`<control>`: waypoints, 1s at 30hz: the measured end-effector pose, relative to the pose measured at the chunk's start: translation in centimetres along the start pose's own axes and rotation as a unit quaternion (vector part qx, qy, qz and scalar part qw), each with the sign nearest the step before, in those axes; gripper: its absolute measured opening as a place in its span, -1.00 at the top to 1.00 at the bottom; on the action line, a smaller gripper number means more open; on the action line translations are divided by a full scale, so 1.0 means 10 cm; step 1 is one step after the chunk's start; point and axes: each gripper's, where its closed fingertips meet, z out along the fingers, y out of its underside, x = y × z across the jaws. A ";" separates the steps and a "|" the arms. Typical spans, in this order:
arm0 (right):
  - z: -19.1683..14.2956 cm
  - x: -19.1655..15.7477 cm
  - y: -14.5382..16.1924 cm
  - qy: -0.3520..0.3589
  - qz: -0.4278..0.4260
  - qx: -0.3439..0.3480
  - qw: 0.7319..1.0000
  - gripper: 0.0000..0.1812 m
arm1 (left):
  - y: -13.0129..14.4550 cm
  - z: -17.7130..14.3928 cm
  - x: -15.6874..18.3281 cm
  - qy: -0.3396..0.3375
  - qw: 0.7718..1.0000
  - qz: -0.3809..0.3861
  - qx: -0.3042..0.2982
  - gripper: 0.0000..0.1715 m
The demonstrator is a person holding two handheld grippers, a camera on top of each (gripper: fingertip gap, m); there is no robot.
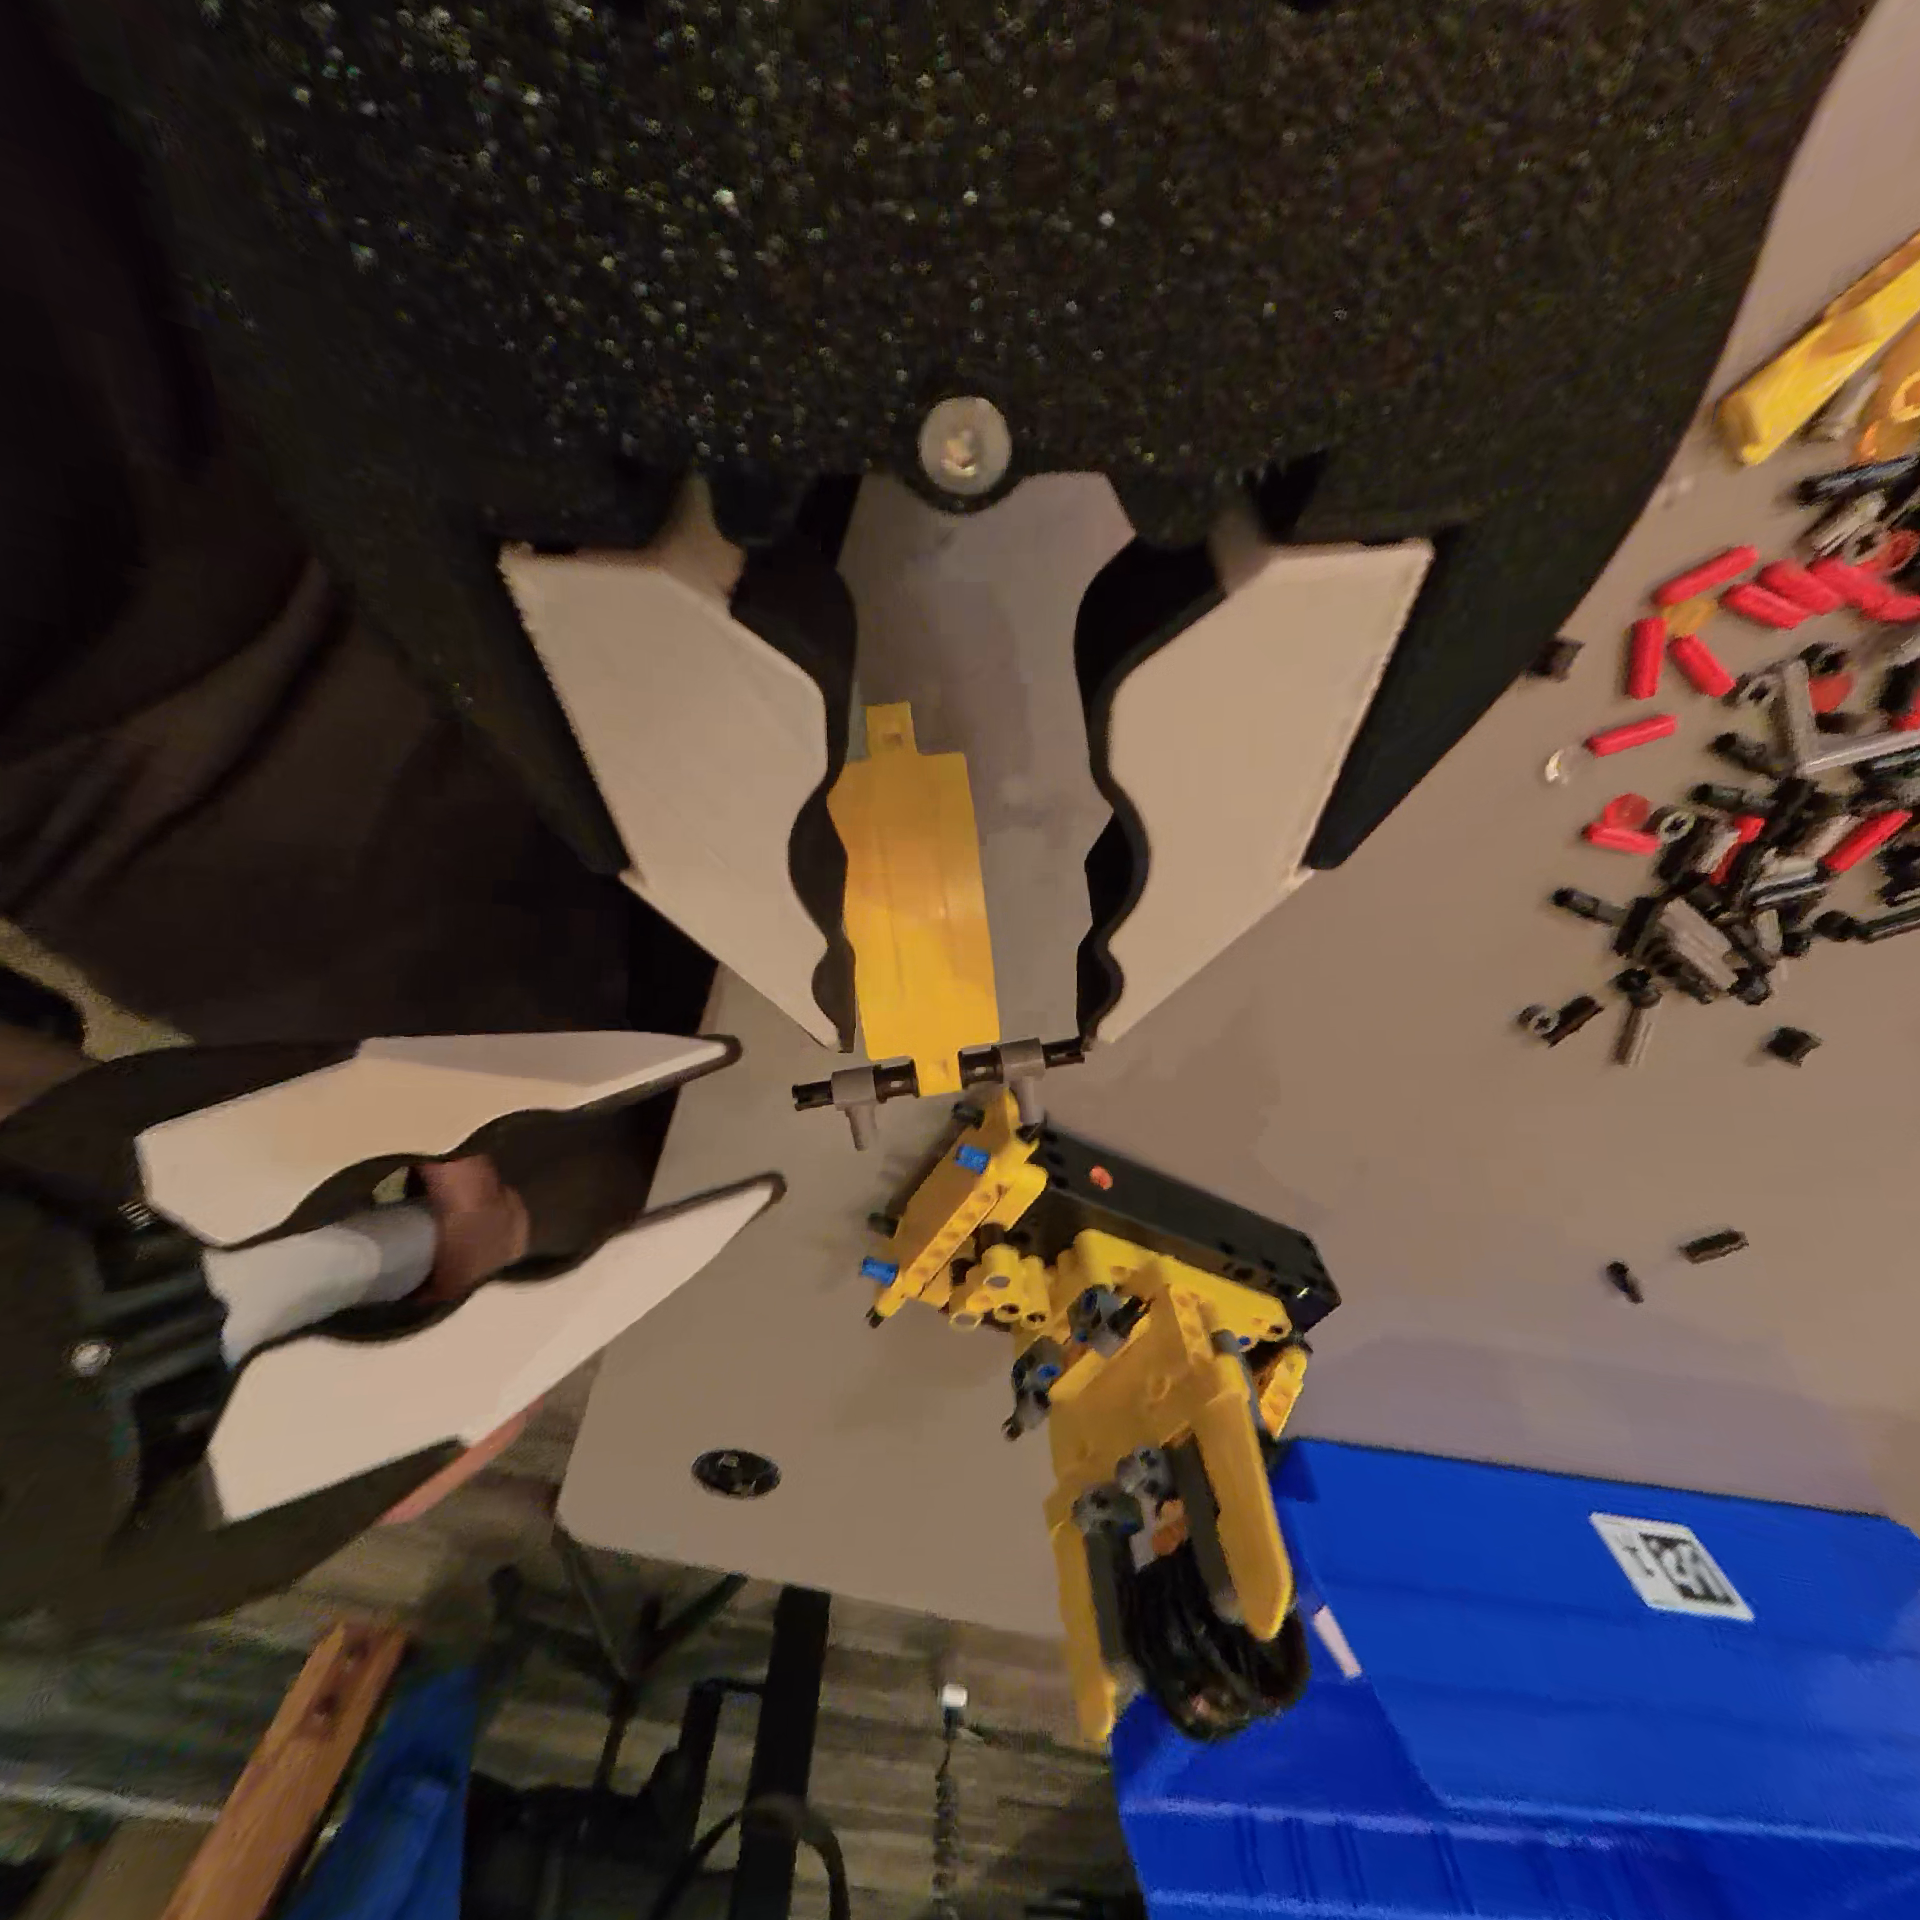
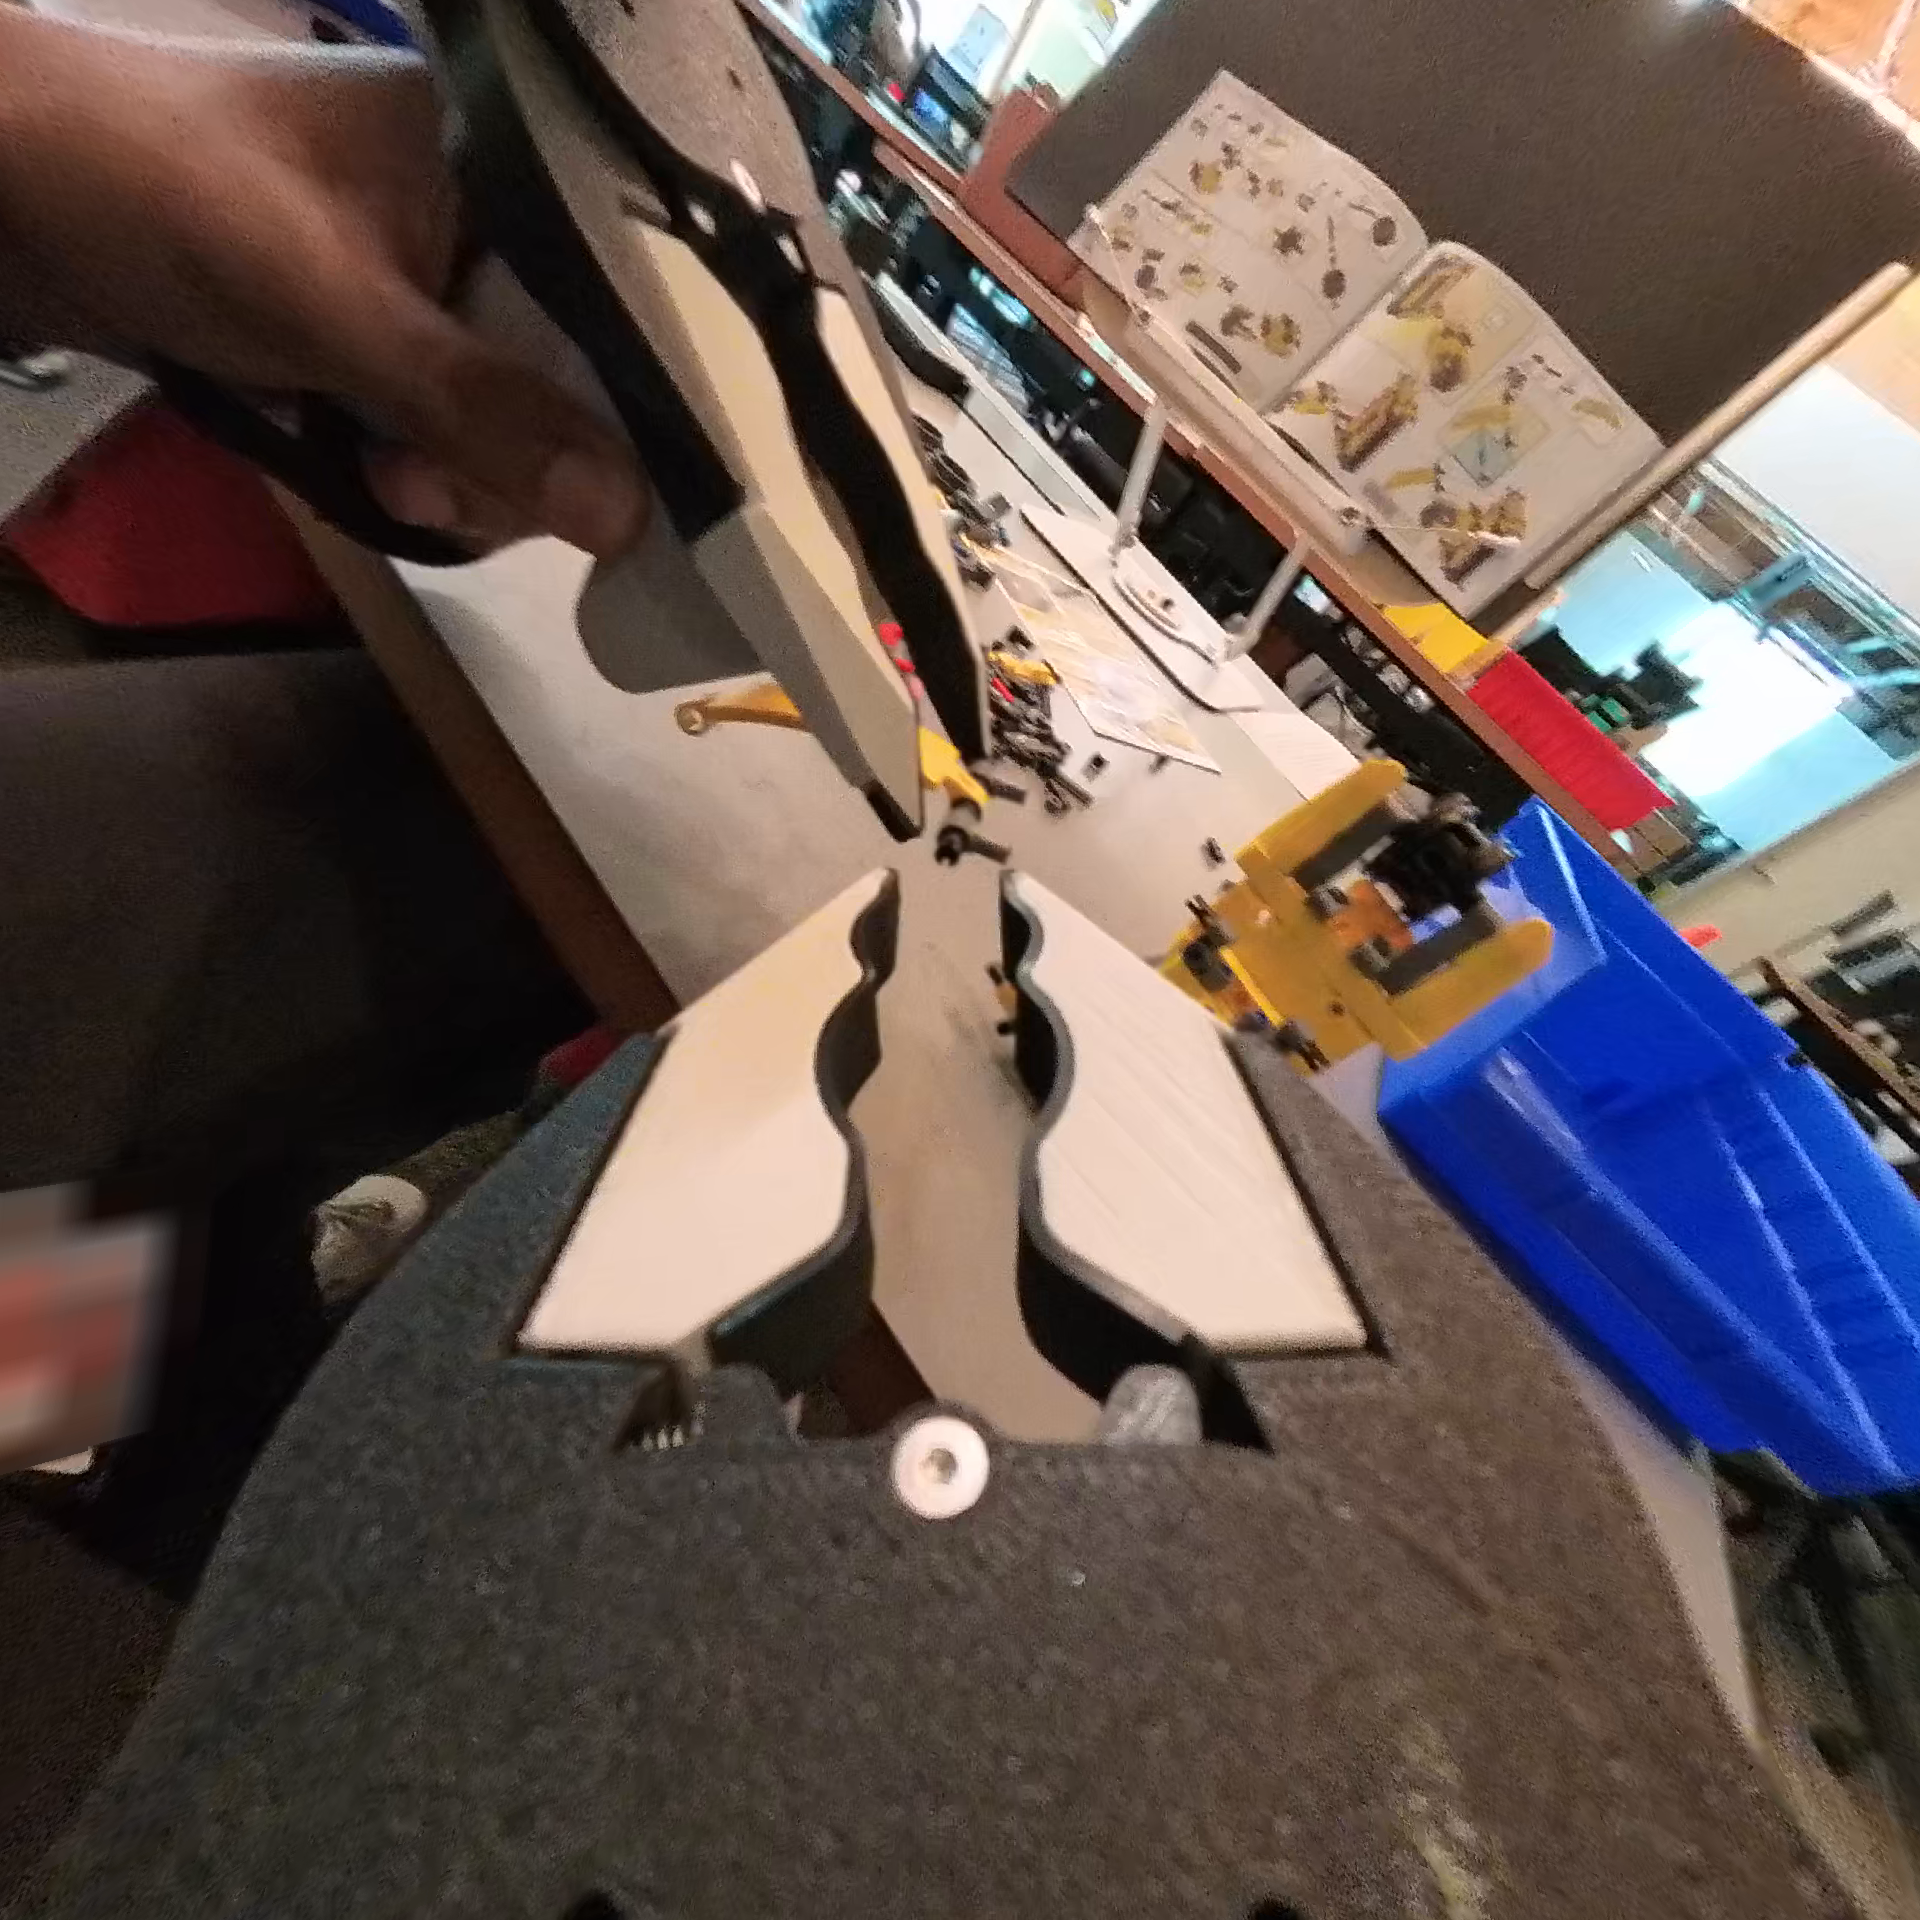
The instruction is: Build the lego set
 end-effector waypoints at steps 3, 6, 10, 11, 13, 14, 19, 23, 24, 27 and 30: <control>-0.07 0.11 0.04 0.020 0.024 -0.012 0.999 0.83 | -0.09 0.04 0.09 0.002 1.000 -0.006 0.015 0.51; -0.14 0.12 0.00 0.002 0.069 0.000 0.998 0.83 | -0.15 0.07 0.13 -0.006 1.000 0.000 0.025 0.51; -0.19 0.16 0.02 0.005 0.076 -0.006 0.997 0.83 | -0.20 0.14 0.17 -0.005 0.999 -0.015 0.029 0.51; -0.20 0.16 0.02 0.007 0.078 -0.007 0.997 0.83 | -0.22 0.15 0.19 -0.002 0.999 -0.020 0.032 0.51; -0.21 0.18 0.03 0.012 0.082 -0.007 0.997 0.87 | -0.23 0.19 0.23 0.009 0.999 -0.024 0.035 0.51; -0.22 0.19 0.04 0.014 0.084 -0.008 0.996 0.90 | -0.24 0.20 0.24 0.009 0.999 -0.024 0.036 0.51; -0.22 0.21 0.08 0.016 0.084 -0.009 0.996 0.93 | -0.24 0.23 0.27 0.008 0.999 -0.027 0.044 0.51; -0.21 0.22 0.10 0.017 0.085 -0.009 0.996 0.94 | -0.24 0.25 0.27 0.000 0.999 -0.020 0.050 0.51; -0.21 0.22 0.10 0.016 0.087 -0.009 0.996 0.94 | -0.25 0.25 0.27 -0.002 0.998 -0.019 0.053 0.51; -0.21 0.22 0.12 0.013 0.092 -0.008 0.996 0.95 | -0.24 0.25 0.27 -0.004 0.998 -0.021 0.057 0.51; -0.20 0.21 0.15 0.007 0.096 -0.011 0.995 0.95 | -0.21 0.27 0.26 -0.004 0.998 -0.026 0.052 0.51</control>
